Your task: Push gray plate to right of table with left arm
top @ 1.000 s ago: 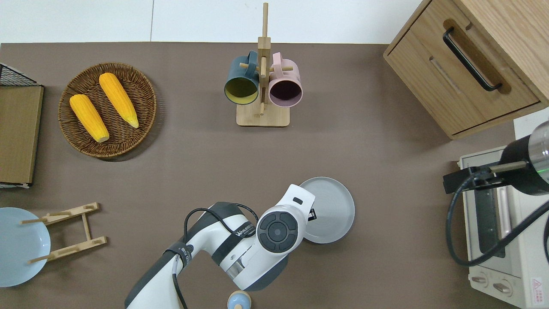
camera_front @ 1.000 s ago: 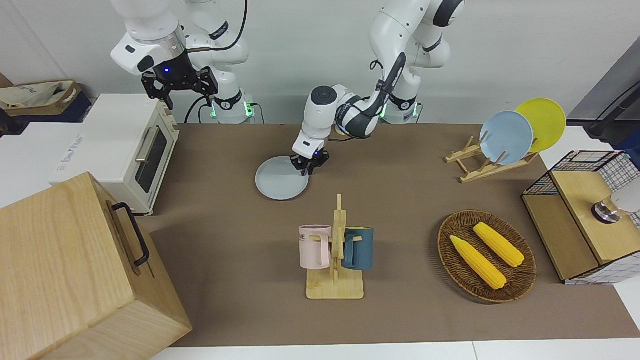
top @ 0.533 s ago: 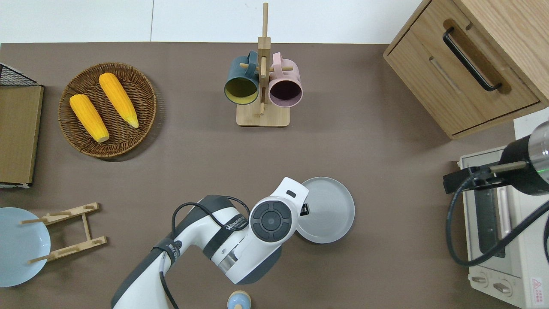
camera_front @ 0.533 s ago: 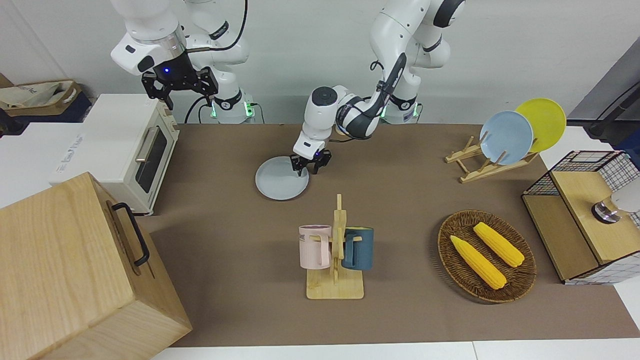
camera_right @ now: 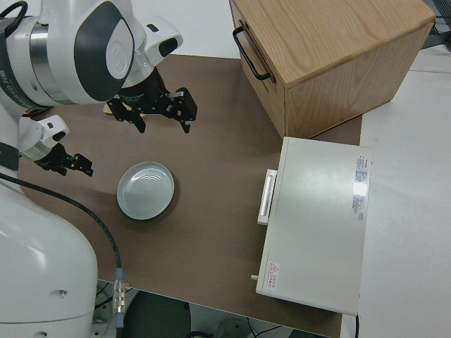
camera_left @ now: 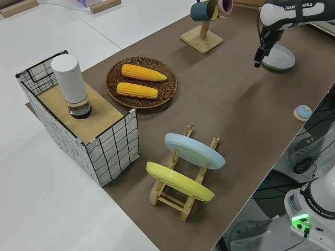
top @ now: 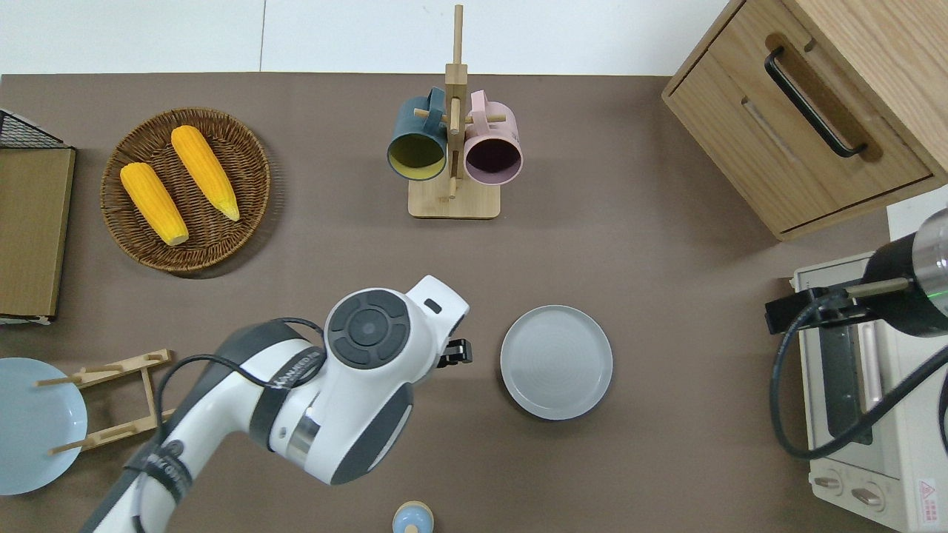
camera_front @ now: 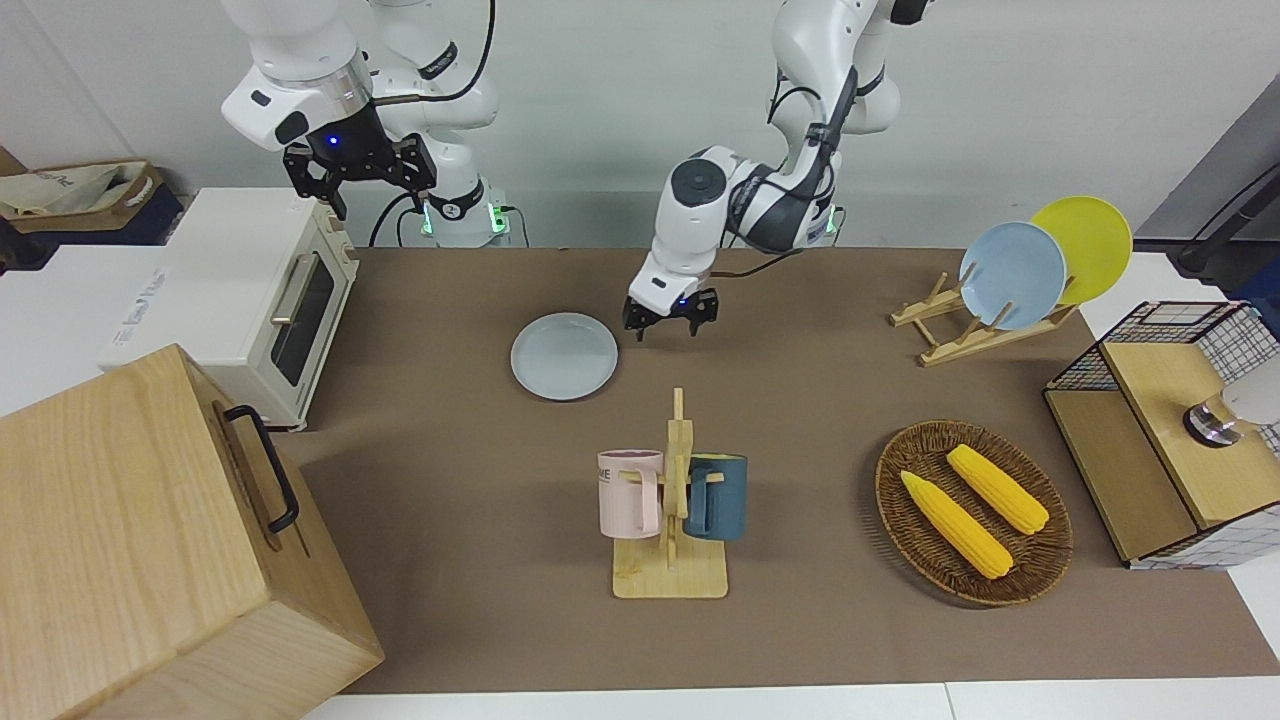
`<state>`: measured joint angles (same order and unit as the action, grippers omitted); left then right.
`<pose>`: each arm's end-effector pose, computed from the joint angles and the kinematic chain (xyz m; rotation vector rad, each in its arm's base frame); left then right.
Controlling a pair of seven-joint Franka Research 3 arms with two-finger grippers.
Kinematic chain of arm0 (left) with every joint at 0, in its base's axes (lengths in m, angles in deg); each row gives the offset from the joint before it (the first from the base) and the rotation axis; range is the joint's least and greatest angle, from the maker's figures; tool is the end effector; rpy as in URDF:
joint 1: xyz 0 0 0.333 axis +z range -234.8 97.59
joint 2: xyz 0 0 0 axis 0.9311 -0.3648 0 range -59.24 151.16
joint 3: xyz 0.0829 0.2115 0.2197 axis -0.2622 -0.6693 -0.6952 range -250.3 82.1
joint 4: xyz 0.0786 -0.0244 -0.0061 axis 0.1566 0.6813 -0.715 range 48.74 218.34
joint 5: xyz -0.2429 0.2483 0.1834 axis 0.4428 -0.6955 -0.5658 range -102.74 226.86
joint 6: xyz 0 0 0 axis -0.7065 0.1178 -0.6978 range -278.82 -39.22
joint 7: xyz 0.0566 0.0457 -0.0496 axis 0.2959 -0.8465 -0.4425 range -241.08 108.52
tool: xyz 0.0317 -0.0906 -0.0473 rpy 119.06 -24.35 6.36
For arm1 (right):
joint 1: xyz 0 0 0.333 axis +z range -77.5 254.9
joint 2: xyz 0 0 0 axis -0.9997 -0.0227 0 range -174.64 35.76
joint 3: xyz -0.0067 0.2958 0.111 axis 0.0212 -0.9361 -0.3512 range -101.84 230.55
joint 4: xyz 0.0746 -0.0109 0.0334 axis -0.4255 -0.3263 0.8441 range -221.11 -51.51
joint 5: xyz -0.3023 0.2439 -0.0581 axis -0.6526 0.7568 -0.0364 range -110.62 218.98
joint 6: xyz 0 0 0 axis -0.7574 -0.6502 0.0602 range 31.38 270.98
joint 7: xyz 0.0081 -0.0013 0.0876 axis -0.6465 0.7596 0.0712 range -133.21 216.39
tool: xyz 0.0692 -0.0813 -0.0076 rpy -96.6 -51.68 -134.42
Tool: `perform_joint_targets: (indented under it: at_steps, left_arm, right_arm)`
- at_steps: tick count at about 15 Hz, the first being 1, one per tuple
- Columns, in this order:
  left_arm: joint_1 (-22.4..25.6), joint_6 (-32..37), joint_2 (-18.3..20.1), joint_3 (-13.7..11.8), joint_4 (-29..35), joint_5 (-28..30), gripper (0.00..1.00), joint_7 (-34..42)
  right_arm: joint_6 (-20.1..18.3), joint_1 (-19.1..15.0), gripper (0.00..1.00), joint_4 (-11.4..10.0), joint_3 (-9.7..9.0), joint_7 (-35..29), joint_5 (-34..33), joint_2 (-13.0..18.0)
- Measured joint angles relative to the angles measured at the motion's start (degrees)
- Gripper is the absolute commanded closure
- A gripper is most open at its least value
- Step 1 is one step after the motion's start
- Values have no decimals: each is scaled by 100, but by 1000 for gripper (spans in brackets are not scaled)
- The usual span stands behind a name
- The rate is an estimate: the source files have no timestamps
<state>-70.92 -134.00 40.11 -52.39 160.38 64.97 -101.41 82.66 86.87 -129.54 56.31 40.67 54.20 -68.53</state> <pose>0.4631 -0.3106 0.3868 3.0903 0.0721 -0.1603 0.5208 0.0575 0.6561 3.1218 0.1441 -0.2001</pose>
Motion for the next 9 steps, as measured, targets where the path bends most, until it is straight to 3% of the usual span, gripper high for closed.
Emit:
perform_joint_targets:
  at_steps: [5, 9]
  left_arm:
    - [933, 1589, 642, -78, -552, 103, 9, 1333]
    - [1391, 2343, 700, -338, -1212, 97, 9, 2147]
  right_arm:
    - [0, 0, 17, 0, 0, 0, 0, 0]
    - [0, 0, 17, 0, 0, 0, 0, 0]
